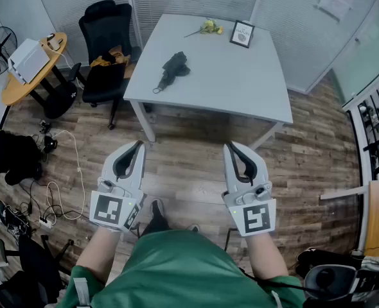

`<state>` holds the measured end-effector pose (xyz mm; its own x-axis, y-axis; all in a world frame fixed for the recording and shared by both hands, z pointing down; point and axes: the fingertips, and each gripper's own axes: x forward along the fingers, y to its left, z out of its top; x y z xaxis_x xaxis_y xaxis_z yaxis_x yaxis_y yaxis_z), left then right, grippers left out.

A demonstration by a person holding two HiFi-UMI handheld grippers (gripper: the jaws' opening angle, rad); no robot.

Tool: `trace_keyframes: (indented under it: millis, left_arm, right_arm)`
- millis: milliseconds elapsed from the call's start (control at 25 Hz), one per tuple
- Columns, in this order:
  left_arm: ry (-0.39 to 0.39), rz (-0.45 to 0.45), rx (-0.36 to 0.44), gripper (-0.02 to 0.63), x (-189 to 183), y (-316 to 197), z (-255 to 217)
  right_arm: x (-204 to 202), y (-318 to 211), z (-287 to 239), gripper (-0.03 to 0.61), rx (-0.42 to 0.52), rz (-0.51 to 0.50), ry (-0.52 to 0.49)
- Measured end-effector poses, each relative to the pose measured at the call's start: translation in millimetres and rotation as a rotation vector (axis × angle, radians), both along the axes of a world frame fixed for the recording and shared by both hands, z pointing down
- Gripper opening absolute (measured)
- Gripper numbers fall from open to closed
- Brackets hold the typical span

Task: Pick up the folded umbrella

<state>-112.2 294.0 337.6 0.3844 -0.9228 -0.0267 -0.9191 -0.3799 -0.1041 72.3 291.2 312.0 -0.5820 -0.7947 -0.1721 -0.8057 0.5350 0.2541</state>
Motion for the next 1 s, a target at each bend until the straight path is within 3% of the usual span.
trace_keyframes:
  millis: [240,480,560,640,800,840,1000]
  left_arm:
    - [-0.005,0.014,-0.015,0.012,-18.0,-20.4,6.7]
    - [-0.006,0.047,-0.034,0.012,-41.1,-42.0,15.0]
    - [-0.009,0.055,-0.027,0.012,-53.2,-52.7,14.3]
    - [-0.005,0.063,-0.022,0.012,-67.3,-65.0,14.1]
    - [0.017,0.083,-0.016,0.012,-92.7,-90.8,19.6]
    - [0.023,0.089,-0.014,0.012,-97.7,-97.3,20.9]
    - [0.05,0.112,-0.009,0.012,-118.2,-123.1,26.4]
  right_arm:
    - [-14.6,-20.9,-1.1,0.002,-0.002,0.03,-0.01]
    - [-29.0,-51.7,5.9,0.002,-0.003,0.136,-0.014]
    - [-36.5,-62.1,1.0,0.002,0.034,0.16,-0.016]
    - [-49.6,-71.3,-0.5,0.002,0.075,0.175,0.048]
    - [-78.2,-84.8,15.2,0.002,0.117,0.168,0.389]
    - [-82.8,-88.7,15.3,0.002,0.13,0.168,0.435]
    - [-90.0,-110.8,10.5,0.002,0.155,0.264,0.435]
